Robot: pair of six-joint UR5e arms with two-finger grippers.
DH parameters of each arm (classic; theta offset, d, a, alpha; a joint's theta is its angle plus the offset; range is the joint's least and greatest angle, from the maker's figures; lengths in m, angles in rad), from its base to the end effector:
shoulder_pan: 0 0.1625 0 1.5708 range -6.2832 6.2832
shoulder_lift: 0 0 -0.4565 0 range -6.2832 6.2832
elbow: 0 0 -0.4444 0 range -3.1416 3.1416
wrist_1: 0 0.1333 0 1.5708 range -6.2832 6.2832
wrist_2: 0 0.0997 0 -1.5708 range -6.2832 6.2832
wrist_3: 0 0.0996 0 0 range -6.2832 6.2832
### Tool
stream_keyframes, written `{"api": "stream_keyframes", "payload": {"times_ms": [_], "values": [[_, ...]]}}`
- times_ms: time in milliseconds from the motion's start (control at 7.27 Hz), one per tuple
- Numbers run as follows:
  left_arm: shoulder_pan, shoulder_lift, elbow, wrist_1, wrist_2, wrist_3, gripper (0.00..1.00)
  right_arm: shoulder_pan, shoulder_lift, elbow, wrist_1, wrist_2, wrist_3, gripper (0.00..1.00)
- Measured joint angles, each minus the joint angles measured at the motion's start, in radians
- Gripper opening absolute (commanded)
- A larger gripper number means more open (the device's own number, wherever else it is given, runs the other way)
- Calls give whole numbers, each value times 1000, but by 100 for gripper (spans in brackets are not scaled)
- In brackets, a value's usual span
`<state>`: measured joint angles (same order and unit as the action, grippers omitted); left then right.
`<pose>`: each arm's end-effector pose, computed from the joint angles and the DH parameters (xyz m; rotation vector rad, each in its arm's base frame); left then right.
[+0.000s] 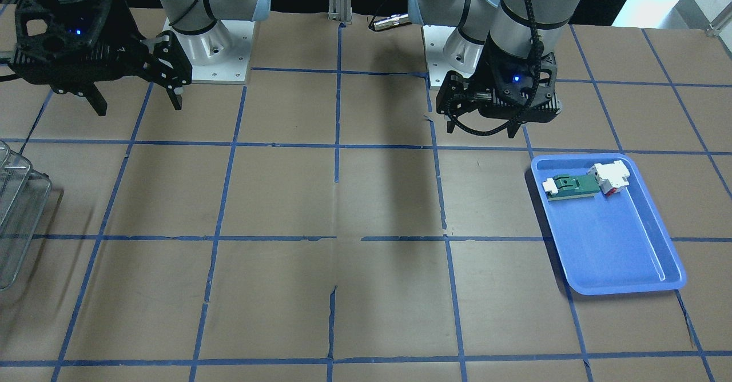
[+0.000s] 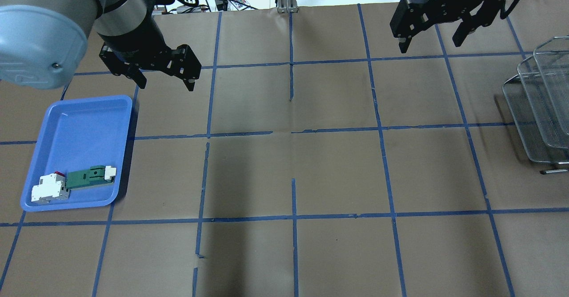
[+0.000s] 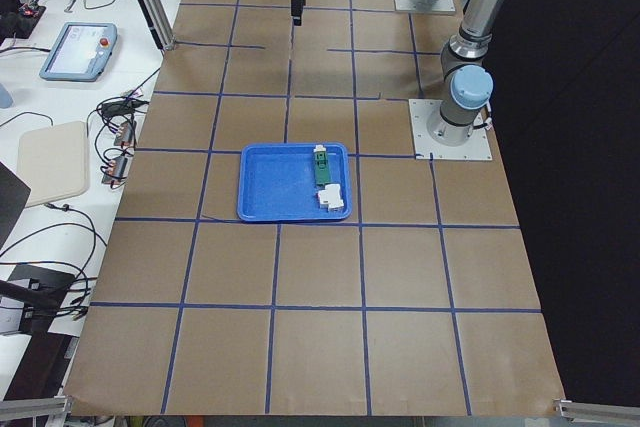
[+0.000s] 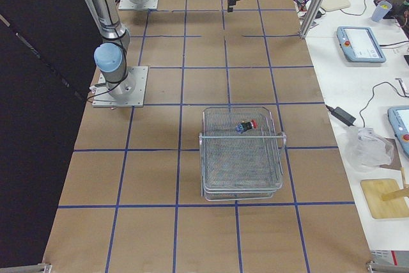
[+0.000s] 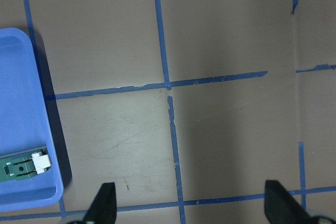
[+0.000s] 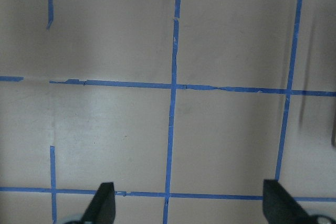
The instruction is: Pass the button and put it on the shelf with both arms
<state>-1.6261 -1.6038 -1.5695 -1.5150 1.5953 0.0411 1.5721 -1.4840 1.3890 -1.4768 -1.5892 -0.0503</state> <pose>-0.1617 -0.5532 0.5075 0.1497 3.1134 -0.0378 0.1322 -0.5816 0.5600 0.0806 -3.1221 0.0009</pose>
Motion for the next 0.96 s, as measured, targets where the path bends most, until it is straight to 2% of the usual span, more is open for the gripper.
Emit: {"api": "stream_keyframes", "payload": {"times_ms": [275, 962], "values": [[0, 0, 0, 2, 0, -1, 100, -2, 1, 36, -33, -19, 50, 100], [0, -4, 3, 7, -9, -3, 100, -2, -10, 47, -48, -25, 69, 100]]}}
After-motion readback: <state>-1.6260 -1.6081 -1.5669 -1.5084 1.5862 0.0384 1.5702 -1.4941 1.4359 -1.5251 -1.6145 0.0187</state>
